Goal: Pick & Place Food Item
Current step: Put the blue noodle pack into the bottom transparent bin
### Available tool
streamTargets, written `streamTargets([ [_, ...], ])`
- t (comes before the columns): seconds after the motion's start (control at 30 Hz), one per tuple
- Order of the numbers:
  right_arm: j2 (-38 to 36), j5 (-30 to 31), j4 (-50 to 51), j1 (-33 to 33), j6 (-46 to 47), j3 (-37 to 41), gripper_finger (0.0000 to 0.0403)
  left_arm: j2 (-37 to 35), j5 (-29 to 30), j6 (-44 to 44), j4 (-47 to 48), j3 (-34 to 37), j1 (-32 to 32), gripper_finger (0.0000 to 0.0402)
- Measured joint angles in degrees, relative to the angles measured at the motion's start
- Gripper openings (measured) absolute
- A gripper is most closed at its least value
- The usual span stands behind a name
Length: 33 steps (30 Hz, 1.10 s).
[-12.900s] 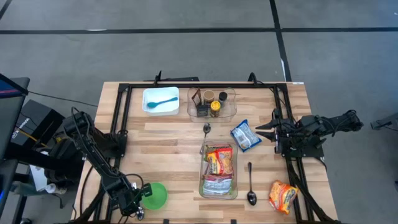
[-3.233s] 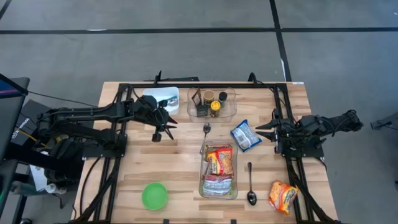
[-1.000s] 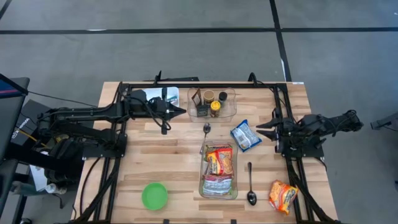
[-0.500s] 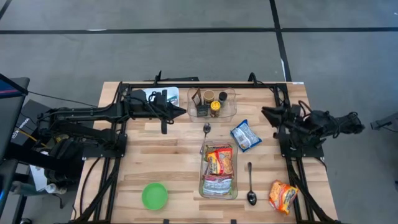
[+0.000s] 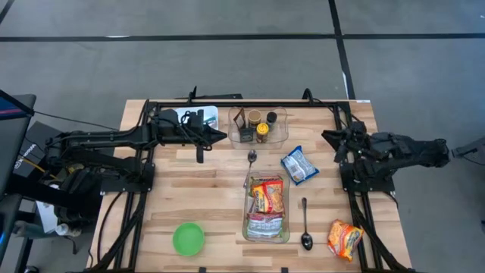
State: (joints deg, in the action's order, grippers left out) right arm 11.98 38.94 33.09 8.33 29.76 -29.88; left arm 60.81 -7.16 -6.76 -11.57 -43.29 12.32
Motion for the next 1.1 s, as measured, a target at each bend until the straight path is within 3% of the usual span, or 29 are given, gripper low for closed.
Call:
streamTargets([
  [0.2,3.30,-0.12,12.52,-3.19,3.51,-5.37,0.0074,-0.01,0.01,0.10,-0.01,0.00,-0.02,0.0008],
  [0.4,7.94,-2.83,16.19,-7.44,3.38,-8.93,0.0074,0.00,0.02,0.33,-0.02,0.00,-0.02,0.0008],
  [0.53,11.44,-8.97,16.12,-10.20,1.98,-9.86,0.0074,-0.02,0.02,0.39,-0.02,0.00,-0.02,0.0008],
  [0.8,19.36,-29.62,11.62,-12.65,-8.50,-9.88,0.0074,-0.02,0.02,0.41,-0.03,0.00,-0.02,0.0008],
  [1.1,26.76,-35.75,0.54,-14.59,-11.81,-9.97,0.0074,-0.02,0.02,0.33,-0.03,0.00,-0.02,0.0008],
])
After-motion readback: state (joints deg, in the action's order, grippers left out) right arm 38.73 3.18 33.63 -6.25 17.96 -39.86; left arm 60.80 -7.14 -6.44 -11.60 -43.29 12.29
